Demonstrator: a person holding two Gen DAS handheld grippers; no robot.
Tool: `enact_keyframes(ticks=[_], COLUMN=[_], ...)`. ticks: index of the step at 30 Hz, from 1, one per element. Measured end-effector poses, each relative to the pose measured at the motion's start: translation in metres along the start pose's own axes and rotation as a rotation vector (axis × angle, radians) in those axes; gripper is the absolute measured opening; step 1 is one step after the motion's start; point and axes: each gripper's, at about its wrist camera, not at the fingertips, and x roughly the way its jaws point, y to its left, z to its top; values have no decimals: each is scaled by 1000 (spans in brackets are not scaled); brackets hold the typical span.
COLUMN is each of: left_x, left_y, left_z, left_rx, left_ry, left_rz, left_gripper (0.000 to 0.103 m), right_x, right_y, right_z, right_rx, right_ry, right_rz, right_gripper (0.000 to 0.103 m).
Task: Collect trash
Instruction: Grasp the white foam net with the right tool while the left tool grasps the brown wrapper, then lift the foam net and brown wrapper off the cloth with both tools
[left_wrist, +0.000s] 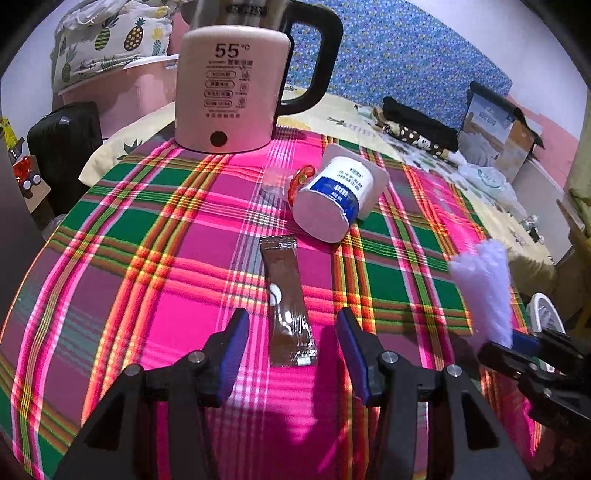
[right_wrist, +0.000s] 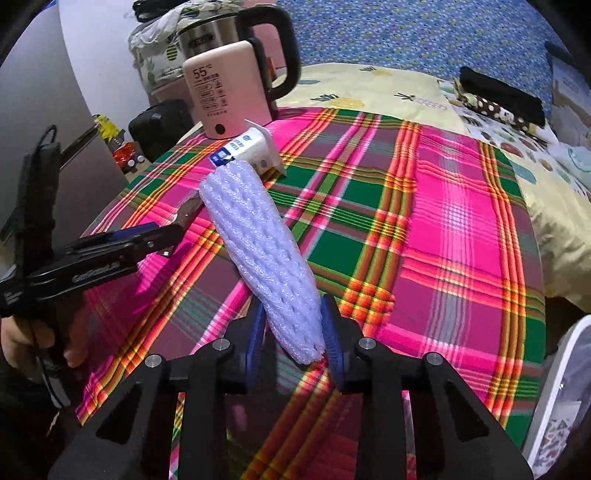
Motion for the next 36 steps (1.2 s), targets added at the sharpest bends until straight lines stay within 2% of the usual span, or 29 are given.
enact_keyframes(ticks=[1, 2, 3, 8, 19, 26, 29, 31, 33, 34, 36], left_x=[1, 2, 4, 2, -29, -46, -47, -48, -49, -49, -51], left_y=[-2, -3, -4, -8, -32, -53, -61, -64, -66, -66, -67], left_z=[0, 1, 2, 0, -17, -32, -37, -41, -43, -44, -47], left_rx=[8, 15, 20, 41, 85, 126, 139, 145, 150, 150, 151], left_ry=[1, 2, 7, 8, -30, -34, -24, -16, -10, -8, -6], left_rz=[18, 26, 27, 34, -28, -83, -104, -114, -119, -120, -122], left_gripper=[42, 31, 25, 23, 23, 23, 23, 23, 23, 23, 23], right_x=[2, 3, 3, -2, -26, -34, -33, -30, -31, -32, -33], right_y=[0, 0, -1, -1, -8, -19, -24, -25, -24, -23, -22], right_z=[1, 2, 2, 1, -8, -27, -33, -37, -39, -40, -42], right_rx=[2, 4, 5, 10, 38, 74, 84, 77, 65, 57, 40], right_ry=[2, 4, 5, 0, -22, 52, 91, 92, 80, 71, 56], right_rz=[-5, -10, -14, -20, -67, -160, -177, -131, -99, -86, -73], right_gripper=[31, 31, 31, 31, 31, 31, 35, 40, 56, 61, 63])
